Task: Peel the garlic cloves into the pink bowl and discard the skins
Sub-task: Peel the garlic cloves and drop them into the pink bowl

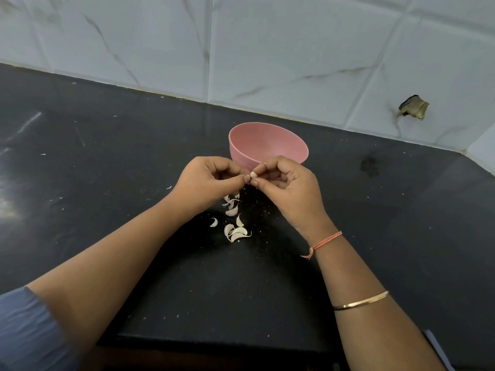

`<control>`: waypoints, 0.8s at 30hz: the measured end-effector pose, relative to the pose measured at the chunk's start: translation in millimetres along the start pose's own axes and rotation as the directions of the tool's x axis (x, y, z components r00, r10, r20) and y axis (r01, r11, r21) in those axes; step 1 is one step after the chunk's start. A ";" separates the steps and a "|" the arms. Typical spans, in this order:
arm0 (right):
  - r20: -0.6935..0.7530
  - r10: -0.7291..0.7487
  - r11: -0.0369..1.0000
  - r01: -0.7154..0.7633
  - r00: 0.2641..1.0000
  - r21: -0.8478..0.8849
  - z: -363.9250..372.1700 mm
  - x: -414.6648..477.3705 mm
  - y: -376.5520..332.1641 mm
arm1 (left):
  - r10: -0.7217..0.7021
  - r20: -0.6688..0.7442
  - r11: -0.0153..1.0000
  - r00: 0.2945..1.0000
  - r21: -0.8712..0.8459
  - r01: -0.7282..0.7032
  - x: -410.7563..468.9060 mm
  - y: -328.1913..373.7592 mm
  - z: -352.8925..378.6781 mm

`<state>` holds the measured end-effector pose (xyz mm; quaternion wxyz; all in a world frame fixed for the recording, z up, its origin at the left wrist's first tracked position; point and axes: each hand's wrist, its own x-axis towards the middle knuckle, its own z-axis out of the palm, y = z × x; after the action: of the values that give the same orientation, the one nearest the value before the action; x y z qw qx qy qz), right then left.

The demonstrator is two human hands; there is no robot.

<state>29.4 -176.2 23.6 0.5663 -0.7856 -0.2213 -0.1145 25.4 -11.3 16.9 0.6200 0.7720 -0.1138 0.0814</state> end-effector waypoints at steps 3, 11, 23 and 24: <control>-0.012 -0.022 0.999 0.021 1.000 -0.050 0.4 0.3 1.3 | -0.027 -0.021 0.999 0.999 -0.040 0.026 0.3 1.0 -0.2; -0.017 -0.140 0.972 0.134 0.990 -0.196 0.6 1.1 4.4 | -0.044 -0.021 0.998 0.999 -0.050 0.043 -1.1 2.0 1.7; -0.025 -0.078 0.990 0.075 0.997 -0.118 2.0 0.5 2.1 | -0.060 -0.056 0.994 0.997 -0.093 0.055 -0.2 -1.0 4.7; -0.021 -0.058 0.994 0.056 0.998 -0.098 2.1 0.2 1.6 | -0.066 -0.053 0.992 0.996 -0.109 0.060 0.1 -0.9 4.7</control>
<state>30.2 -174.6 21.6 0.5263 -0.8042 -0.2313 -0.1506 25.6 -15.7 15.0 0.6660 0.7381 -0.0759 0.0771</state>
